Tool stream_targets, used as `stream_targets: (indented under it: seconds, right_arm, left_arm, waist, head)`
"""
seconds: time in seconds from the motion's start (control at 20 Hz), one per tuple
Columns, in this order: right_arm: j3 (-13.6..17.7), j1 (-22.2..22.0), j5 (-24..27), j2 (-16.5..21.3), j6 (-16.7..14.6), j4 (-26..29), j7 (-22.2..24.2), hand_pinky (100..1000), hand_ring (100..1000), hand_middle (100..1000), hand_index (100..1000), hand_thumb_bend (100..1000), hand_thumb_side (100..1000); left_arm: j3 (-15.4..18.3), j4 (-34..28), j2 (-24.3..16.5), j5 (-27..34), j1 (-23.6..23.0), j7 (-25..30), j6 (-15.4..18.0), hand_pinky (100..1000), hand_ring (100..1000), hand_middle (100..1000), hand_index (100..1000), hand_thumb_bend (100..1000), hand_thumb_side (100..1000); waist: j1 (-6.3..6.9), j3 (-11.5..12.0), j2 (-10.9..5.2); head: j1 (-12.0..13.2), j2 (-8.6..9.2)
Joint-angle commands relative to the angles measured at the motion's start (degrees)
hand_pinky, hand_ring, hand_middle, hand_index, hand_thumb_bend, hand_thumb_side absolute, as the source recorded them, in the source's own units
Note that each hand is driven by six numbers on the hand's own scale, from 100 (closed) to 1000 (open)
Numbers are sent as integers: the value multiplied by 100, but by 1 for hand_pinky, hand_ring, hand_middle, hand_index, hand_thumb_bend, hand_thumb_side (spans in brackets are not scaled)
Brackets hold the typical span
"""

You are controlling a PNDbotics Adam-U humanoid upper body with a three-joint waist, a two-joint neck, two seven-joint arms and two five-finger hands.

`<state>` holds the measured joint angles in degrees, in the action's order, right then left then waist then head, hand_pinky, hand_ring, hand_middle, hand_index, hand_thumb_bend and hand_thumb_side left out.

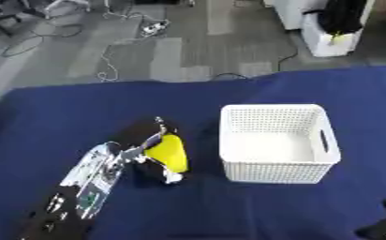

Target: Pick up objects on the table and place them in the box.

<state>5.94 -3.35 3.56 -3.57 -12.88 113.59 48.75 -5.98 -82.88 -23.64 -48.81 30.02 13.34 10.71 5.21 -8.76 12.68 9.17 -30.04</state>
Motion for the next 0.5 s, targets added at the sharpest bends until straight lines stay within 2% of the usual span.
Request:
stream_targets:
  seconds: [0.05, 0.1, 0.15, 0.2, 0.5]
  right_arm:
    - [8, 20, 5, -4, -20, 100, 48, 729, 504, 608, 948, 812, 721]
    - [8, 21, 3, -6, -20, 100, 49, 729, 504, 608, 948, 812, 721]
    - [8, 22, 1, -6, -20, 100, 50, 729, 504, 608, 948, 812, 721]
    - [7, 23, 2, -6, -20, 100, 51, 729, 504, 608, 948, 812, 721]
    - [9, 24, 9, 1, -15, 100, 50, 730, 505, 608, 949, 812, 721]
  left_arm:
    - [14, -52, -51, 89, 38, -101, -7, 100, 100, 100, 304, 455, 479]
    - [18, -59, -45, 119, 34, -153, -4, 100, 100, 100, 285, 415, 515]
    - [18, -61, -43, 148, 30, -202, -1, 100, 100, 100, 291, 426, 505]
    - [20, -60, -41, 179, 27, -253, 1, 100, 100, 100, 257, 360, 548]
    - [30, -35, -15, 433, 8, -632, -18, 100, 100, 100, 201, 304, 552]
  waist:
    - [-34, 4, -61]
    - [-34, 4, -59]
    - [-34, 5, -57]
    - [-34, 5, -56]
    - [-33, 9, -59]
  head:
    - [53, 56]
    - [54, 56]
    - [54, 57]
    - [55, 57]
    - [55, 61]
